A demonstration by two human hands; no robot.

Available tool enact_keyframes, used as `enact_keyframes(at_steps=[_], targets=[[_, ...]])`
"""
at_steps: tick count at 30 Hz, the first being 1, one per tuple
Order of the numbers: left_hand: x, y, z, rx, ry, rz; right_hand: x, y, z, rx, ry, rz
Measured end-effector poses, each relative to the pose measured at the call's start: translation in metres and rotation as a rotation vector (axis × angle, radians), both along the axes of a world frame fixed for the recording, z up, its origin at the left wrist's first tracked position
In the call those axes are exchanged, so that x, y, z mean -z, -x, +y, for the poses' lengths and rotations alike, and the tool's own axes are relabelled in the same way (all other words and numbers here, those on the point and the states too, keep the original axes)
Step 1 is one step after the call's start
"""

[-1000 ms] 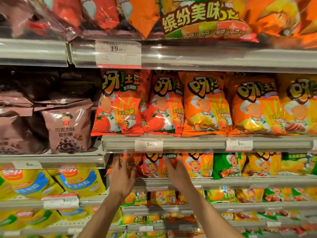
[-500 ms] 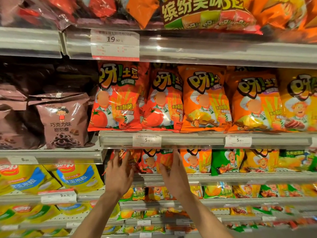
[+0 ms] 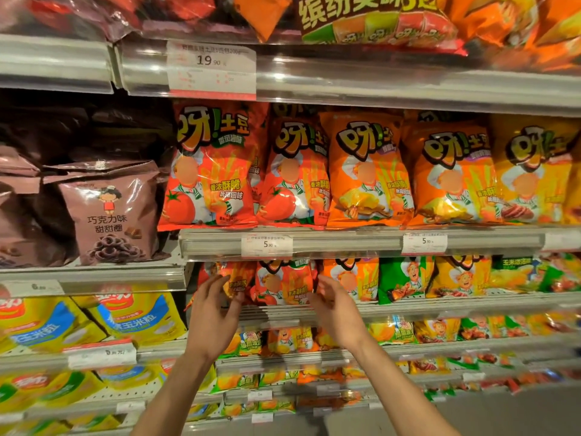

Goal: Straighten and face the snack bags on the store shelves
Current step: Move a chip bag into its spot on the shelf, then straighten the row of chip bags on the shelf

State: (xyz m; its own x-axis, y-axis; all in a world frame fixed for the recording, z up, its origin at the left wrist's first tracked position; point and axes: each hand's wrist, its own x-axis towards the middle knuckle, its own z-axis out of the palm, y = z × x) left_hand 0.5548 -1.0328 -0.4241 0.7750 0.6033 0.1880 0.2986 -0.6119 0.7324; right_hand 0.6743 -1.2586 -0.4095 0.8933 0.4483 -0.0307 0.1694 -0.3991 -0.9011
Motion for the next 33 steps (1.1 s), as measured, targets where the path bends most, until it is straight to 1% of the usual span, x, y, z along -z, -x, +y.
enact_keyframes(at_steps=[2, 5, 7, 9, 13, 16, 22, 25, 27, 29, 33], targets=[[-0.004, 0.008, -0.005, -0.005, 0.093, -0.073, 0.0, 0.009, -0.019, 0.057, -0.018, 0.036], [-0.012, 0.018, -0.023, 0.037, 0.345, -0.129, 0.007, 0.019, -0.051, 0.167, -0.049, 0.028], [-0.016, 0.022, -0.037, 0.056, 0.459, -0.165, 0.007, 0.026, -0.073, 0.219, -0.057, 0.011], [-0.02, 0.023, -0.053, 0.051, 0.53, -0.202, 0.006, 0.03, -0.096, 0.265, -0.086, 0.004], [-0.026, 0.016, -0.089, 0.046, 0.608, -0.236, 0.001, 0.026, -0.142, 0.364, -0.145, 0.009], [-0.028, 0.002, -0.118, 0.049, 0.632, -0.237, -0.001, 0.013, -0.176, 0.405, -0.148, 0.008], [-0.027, -0.046, -0.185, 0.025, 0.612, -0.277, 0.001, -0.045, -0.241, 0.381, -0.159, 0.007], [-0.026, -0.074, -0.222, 0.004, 0.635, -0.309, 0.002, -0.085, -0.272, 0.334, -0.157, 0.028], [-0.026, -0.089, -0.244, 0.021, 0.565, -0.304, 0.002, -0.108, -0.286, 0.299, -0.137, -0.01], [-0.028, -0.103, -0.26, 0.021, 0.535, -0.285, 0.001, -0.128, -0.291, 0.237, -0.086, -0.042], [-0.033, -0.125, -0.276, -0.023, 0.494, -0.239, -0.005, -0.155, -0.284, 0.104, -0.049, -0.055]])
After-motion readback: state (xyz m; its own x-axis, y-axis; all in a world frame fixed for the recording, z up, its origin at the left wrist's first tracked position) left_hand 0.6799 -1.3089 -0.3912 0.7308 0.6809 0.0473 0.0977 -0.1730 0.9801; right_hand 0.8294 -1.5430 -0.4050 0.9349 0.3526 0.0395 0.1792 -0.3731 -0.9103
